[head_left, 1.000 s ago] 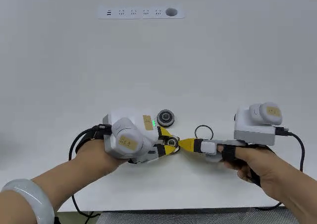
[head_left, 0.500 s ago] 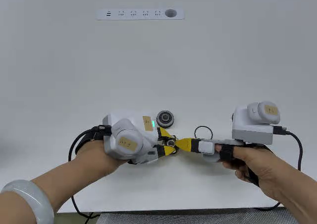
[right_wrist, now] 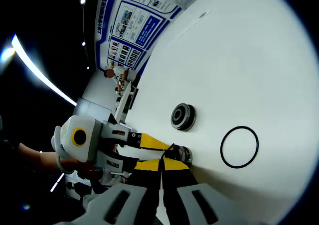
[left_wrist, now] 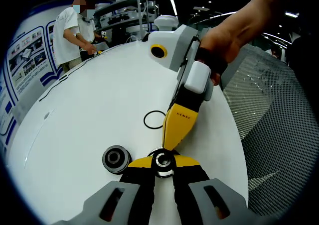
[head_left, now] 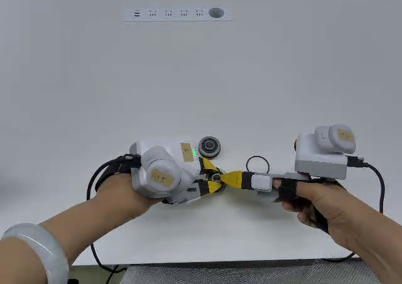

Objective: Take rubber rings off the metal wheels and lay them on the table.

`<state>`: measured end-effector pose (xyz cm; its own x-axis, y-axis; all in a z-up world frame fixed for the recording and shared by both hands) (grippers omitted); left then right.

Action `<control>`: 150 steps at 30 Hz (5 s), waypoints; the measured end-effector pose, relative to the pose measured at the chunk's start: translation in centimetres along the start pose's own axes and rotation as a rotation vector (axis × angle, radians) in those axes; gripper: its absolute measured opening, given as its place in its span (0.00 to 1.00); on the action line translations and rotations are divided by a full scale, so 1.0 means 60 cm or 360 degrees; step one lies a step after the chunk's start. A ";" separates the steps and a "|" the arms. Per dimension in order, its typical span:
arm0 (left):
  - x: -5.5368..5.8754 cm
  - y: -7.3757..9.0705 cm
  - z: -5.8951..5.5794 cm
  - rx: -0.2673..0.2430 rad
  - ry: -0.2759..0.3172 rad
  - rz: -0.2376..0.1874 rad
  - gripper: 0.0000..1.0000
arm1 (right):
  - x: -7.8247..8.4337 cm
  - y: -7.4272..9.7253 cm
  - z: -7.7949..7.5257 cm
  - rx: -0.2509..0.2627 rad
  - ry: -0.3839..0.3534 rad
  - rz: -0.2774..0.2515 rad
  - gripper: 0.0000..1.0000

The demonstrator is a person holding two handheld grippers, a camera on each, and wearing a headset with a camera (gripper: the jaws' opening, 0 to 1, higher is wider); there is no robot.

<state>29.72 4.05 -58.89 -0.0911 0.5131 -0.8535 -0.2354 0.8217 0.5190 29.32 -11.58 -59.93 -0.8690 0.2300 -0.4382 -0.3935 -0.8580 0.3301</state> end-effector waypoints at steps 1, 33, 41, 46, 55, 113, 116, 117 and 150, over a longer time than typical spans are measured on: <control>0.000 0.000 0.000 0.0001 -0.0003 0.0003 0.13 | 0.000 0.000 -0.001 0.0005 -0.0001 -0.0003 0.02; -0.001 0.011 -0.003 -0.0039 0.0026 -0.0045 0.28 | 0.002 0.003 -0.013 0.0047 -0.0003 -0.0011 0.02; 0.007 0.019 0.000 -0.0065 0.0037 -0.0029 0.35 | 0.003 0.004 -0.006 0.0030 -0.0006 -0.0014 0.02; 0.011 0.023 -0.002 -0.0071 0.0040 -0.0017 0.36 | 0.003 0.004 -0.002 0.0020 -0.0005 -0.0017 0.02; 0.020 0.032 -0.003 -0.0091 0.0063 -0.0001 0.36 | 0.001 0.006 0.008 0.0000 -0.0005 -0.0030 0.02; 0.030 0.039 -0.003 -0.0128 0.0110 0.0017 0.36 | -0.028 0.096 -0.066 0.0309 -0.0113 -0.0288 0.02; 0.030 0.039 -0.002 -0.0130 0.0111 0.0015 0.36 | -0.029 0.098 -0.068 0.0323 -0.0098 -0.0288 0.05; 0.030 0.040 -0.001 -0.0130 0.0106 0.0016 0.36 | -0.029 0.098 -0.068 0.0326 -0.0091 -0.0286 0.05; 0.008 0.047 0.049 -0.0281 0.0082 -0.0028 0.34 | -0.045 0.079 -0.044 0.0280 0.0069 -0.0248 0.10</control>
<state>31.87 7.32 -57.72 -0.1341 0.4819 -0.8659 -0.4030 0.7718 0.4919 30.58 -17.50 -59.41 -0.7816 0.3300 -0.5293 -0.5712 -0.7196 0.3949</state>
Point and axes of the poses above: the centre of the closed fingertips' face, and the gripper's own axes: y roughly backward along the fingers, z roughly to its left, x roughly out of its underside, the point moved 10 cm from there along y, roughly backward along the fingers, and after that the axes turned 11 degrees about -z, right-handed, at the moved point
